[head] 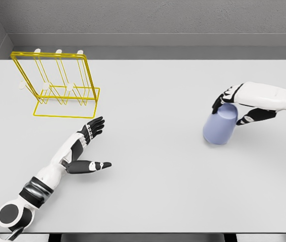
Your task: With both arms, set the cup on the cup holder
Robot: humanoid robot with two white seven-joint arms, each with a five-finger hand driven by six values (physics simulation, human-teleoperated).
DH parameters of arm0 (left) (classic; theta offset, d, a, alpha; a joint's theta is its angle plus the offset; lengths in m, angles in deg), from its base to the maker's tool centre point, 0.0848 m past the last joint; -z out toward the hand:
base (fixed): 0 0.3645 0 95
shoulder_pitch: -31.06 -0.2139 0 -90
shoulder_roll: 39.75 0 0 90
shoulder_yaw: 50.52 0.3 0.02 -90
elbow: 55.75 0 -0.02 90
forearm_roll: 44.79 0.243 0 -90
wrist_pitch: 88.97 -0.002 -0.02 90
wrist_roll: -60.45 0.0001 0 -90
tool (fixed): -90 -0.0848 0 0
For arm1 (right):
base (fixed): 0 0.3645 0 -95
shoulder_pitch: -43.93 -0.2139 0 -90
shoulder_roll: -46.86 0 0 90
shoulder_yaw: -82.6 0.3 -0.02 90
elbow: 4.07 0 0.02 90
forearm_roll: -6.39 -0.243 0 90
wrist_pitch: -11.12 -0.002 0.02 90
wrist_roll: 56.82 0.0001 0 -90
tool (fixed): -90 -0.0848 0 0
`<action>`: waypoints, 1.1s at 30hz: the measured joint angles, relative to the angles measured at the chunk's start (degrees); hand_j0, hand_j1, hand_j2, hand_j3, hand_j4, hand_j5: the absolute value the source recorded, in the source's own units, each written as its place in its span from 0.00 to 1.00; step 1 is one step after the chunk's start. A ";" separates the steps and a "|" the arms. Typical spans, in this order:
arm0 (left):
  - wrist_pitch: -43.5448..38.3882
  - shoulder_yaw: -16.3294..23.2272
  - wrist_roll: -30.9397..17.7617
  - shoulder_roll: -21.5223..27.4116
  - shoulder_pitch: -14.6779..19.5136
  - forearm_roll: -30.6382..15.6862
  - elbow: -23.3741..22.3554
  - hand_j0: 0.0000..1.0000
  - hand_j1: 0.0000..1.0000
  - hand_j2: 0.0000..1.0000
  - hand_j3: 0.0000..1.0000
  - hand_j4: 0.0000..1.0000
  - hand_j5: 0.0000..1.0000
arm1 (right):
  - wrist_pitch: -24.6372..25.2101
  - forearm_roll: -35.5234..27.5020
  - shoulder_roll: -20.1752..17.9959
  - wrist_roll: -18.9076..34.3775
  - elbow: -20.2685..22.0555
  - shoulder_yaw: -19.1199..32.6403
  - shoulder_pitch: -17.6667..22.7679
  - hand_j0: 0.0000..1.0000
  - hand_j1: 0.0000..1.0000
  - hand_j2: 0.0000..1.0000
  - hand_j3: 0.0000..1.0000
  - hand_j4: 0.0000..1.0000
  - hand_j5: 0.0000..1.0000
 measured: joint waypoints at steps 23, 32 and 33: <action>0.33 -0.06 0.01 -0.17 -0.09 -0.08 0.20 1.00 1.00 1.00 1.00 1.00 1.00 | -0.01 0.28 4.52 1.66 0.72 -0.31 -0.44 0.63 0.63 0.63 0.63 0.63 0.63; 0.41 -0.06 0.00 -0.16 -0.09 -0.09 0.33 1.00 1.00 1.00 1.00 1.00 1.00 | -0.01 0.41 6.40 2.28 1.48 -0.60 -0.88 0.63 0.63 0.63 0.63 0.63 0.63; 0.41 -0.06 0.00 -0.17 -0.09 -0.09 0.34 1.00 1.00 1.00 1.00 1.00 1.00 | -0.01 0.42 6.62 2.46 1.49 -0.62 -0.88 0.63 0.63 0.63 0.63 0.63 0.63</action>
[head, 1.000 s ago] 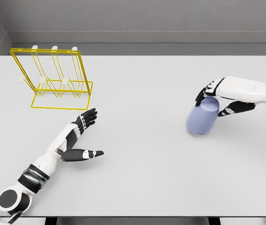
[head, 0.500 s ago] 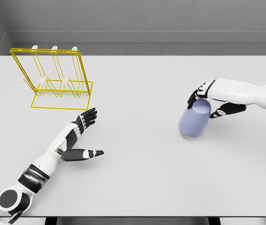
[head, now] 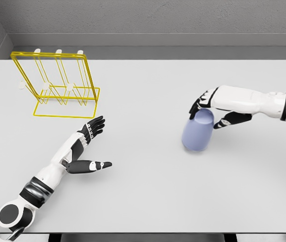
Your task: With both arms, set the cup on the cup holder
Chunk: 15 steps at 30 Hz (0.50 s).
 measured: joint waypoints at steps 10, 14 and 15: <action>0.07 -0.88 0.00 0.01 -1.14 -0.04 0.20 1.00 1.00 1.00 1.00 1.00 1.00 | 0.00 0.32 1.91 0.56 0.15 -0.43 -0.97 0.63 0.63 0.63 0.63 0.63 0.63; 0.05 -1.23 0.00 0.00 -1.14 -0.05 0.26 1.00 1.00 1.00 1.00 1.00 1.00 | -0.01 0.35 2.48 0.60 0.57 -0.81 -1.14 0.63 0.63 0.63 0.63 0.63 0.63; 0.04 -1.30 0.00 0.00 -1.14 -0.06 0.27 1.00 1.00 1.00 1.00 1.00 1.00 | 0.00 0.36 2.65 0.60 0.65 -0.90 -1.14 0.63 0.63 0.63 0.63 0.63 0.63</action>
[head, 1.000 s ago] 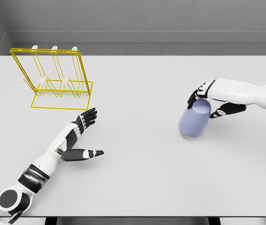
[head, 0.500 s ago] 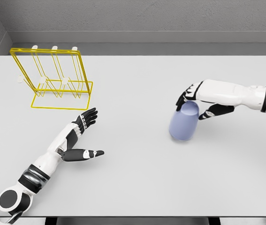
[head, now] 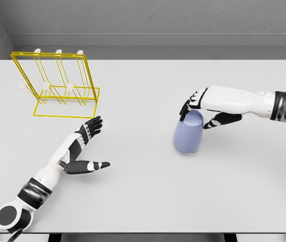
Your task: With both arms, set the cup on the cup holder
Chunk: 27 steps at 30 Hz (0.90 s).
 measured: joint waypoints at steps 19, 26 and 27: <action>-0.03 -0.28 0.00 0.00 -0.09 0.05 0.06 1.00 1.00 1.00 1.00 1.00 1.00 | 0.00 0.84 2.73 -0.19 0.01 -1.57 -0.88 1.00 1.00 1.00 1.00 1.00 1.00; -0.03 -0.28 0.00 0.00 -0.09 0.04 0.08 1.00 1.00 1.00 1.00 1.00 1.00 | 0.02 0.69 3.10 -0.82 -0.86 -0.83 -0.88 1.00 1.00 1.00 1.00 1.00 1.00; -0.03 -0.28 0.00 0.00 0.00 0.04 0.08 1.00 1.00 1.00 1.00 1.00 1.00 | 0.01 0.69 3.10 -0.81 -1.10 -0.60 -0.88 1.00 1.00 1.00 1.00 1.00 1.00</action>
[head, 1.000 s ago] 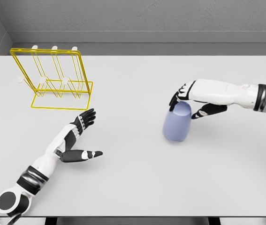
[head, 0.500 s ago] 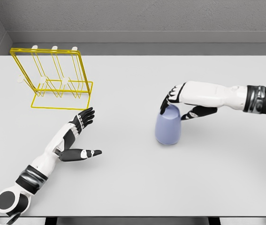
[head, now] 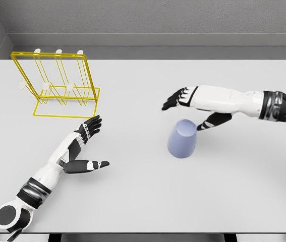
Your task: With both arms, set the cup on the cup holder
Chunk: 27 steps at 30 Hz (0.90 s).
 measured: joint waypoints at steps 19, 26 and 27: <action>-4.86 0.69 0.14 -9.64 6.94 2.92 -0.29 1.00 1.00 1.00 1.00 1.00 1.00 | -0.01 -0.39 -7.02 2.63 -5.19 12.98 6.77 1.00 1.00 1.00 1.00 1.00 1.00; -15.36 1.28 0.25 -17.64 8.09 10.35 -0.65 1.00 1.00 1.00 1.00 1.00 1.00 | -0.01 -0.06 -7.18 2.76 -6.66 13.32 7.12 1.00 1.00 1.00 1.00 1.00 1.00; -16.75 1.35 0.25 -18.56 8.17 11.57 -0.71 1.00 1.00 1.00 1.00 1.00 1.00 | -0.01 -0.04 -7.22 2.77 -6.89 13.33 7.12 1.00 1.00 1.00 1.00 1.00 1.00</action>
